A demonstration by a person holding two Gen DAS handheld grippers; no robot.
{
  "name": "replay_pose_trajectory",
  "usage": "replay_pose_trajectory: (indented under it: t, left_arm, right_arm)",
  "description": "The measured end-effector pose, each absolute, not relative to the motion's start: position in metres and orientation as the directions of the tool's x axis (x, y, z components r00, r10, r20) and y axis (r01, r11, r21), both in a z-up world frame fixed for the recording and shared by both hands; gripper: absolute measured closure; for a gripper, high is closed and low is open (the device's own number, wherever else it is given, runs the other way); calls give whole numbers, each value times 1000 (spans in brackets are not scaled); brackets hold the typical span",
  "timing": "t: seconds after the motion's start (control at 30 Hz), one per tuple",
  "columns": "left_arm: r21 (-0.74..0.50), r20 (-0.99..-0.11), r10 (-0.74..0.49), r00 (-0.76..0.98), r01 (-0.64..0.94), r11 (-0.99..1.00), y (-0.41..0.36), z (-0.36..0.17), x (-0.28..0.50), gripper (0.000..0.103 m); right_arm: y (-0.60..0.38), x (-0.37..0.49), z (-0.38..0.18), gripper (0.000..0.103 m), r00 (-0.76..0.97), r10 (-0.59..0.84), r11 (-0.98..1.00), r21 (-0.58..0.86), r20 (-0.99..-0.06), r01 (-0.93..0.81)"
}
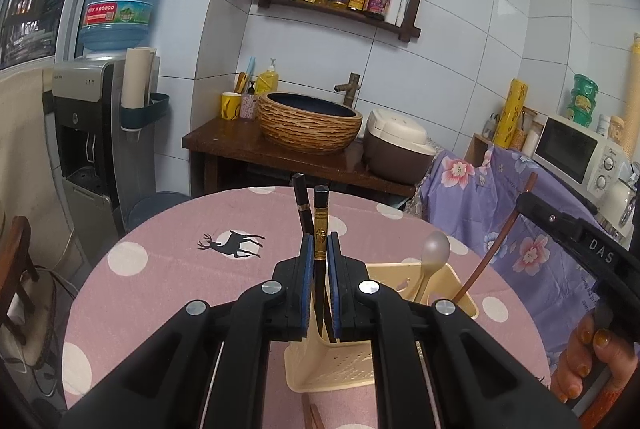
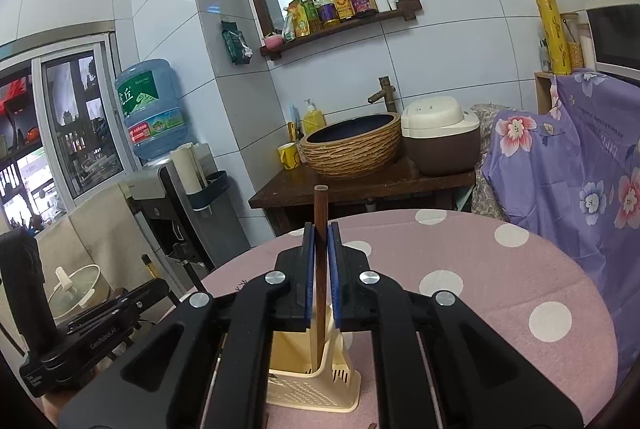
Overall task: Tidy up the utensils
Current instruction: 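Lower the black chopstick into the holder with the left gripper while the right lowers the brown one, then grasp a brown chopstick on the table with the left gripper while the right grasps another brown chopstick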
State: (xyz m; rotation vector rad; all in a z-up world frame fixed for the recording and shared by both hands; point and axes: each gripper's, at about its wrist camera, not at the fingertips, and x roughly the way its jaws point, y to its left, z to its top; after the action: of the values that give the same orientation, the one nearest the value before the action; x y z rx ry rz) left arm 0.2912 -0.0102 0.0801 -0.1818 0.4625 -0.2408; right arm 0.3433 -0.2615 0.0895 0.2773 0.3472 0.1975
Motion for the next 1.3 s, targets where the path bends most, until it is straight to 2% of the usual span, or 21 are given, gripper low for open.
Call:
replay_pose_trajectory:
  t: [0.1, 0.17, 0.23, 0.27, 0.3, 0.37, 0.43, 0.53, 0.57, 0.67, 0.7, 0.73, 0.9, 0.97, 1.03, 1.07, 1.13, 1.3]
  left_arm:
    - [-216, -416, -268, 869, 192, 957, -11, 80, 285, 91]
    - [-210, -409, -267, 872, 195, 958, -11, 81, 280, 75]
    - [-210, -391, -265, 881, 195, 958, -8, 83, 270, 50]
    - [-211, -382, -267, 885, 198, 957, -7, 84, 265, 48]
    - [-207, -378, -267, 886, 200, 958, -7, 84, 260, 46]
    - [-201, -379, -272, 885, 208, 957, -7, 84, 254, 42]
    - [-205, -390, -282, 876, 216, 955, -7, 82, 248, 32]
    - [-220, -400, -305, 864, 233, 947, -3, 74, 237, 22]
    - [-219, -404, -304, 863, 231, 948, -1, 71, 233, 20]
    - [-203, -420, -278, 864, 209, 956, 5, 56, 221, 17]
    - [-193, -431, -269, 861, 204, 960, 6, 52, 218, 15]
    - [-179, -452, -258, 854, 197, 964, 7, 44, 216, 14]
    - [-184, -542, -238, 806, 162, 969, 19, 11, 208, 15]
    - [-192, -579, -238, 780, 154, 969, 23, -1, 207, 23]
    - [-201, -617, -248, 747, 155, 967, 25, -13, 205, 38]
    - [-207, -634, -253, 731, 155, 966, 25, -19, 205, 41]
    - [-224, -664, -275, 695, 166, 960, 23, -31, 205, 52]
    - [-240, -704, -305, 641, 189, 952, 12, -50, 206, 65]
  right_arm:
    - [-261, 339, 86, 95, 919, 234, 945, 298, -318, -138]
    - [-260, 334, 84, 94, 918, 227, 948, 287, -324, -133]
    - [-260, 328, 83, 84, 921, 222, 950, 282, -321, -131]
    - [-260, 325, 83, 72, 922, 220, 950, 283, -318, -129]
    - [-261, 323, 82, 64, 923, 220, 949, 288, -314, -128]
    - [-261, 318, 81, 61, 924, 214, 952, 282, -316, -124]
    - [-260, 313, 81, 57, 927, 199, 958, 263, -319, -115]
    - [-262, 299, 78, 48, 934, 185, 961, 253, -304, -108]
    - [-262, 293, 76, 43, 936, 178, 963, 248, -304, -103]
    - [-264, 277, 66, 40, 928, 180, 966, 239, -326, -103]
    - [-264, 272, 61, 34, 923, 176, 967, 235, -342, -97]
    - [-264, 269, 55, 33, 918, 169, 969, 232, -360, -87]
    - [-266, 251, 15, 32, 868, 122, 979, 200, -481, -27]
    - [-270, 245, -5, 32, 833, 111, 979, 202, -541, 1]
    - [-272, 241, -22, 32, 804, 100, 979, 200, -586, 24]
    - [-273, 239, -30, 33, 788, 95, 980, 195, -608, 32]
    - [-272, 236, -46, 37, 758, 87, 981, 187, -647, 47]
    - [-267, 233, -73, 48, 702, 82, 983, 174, -707, 61]
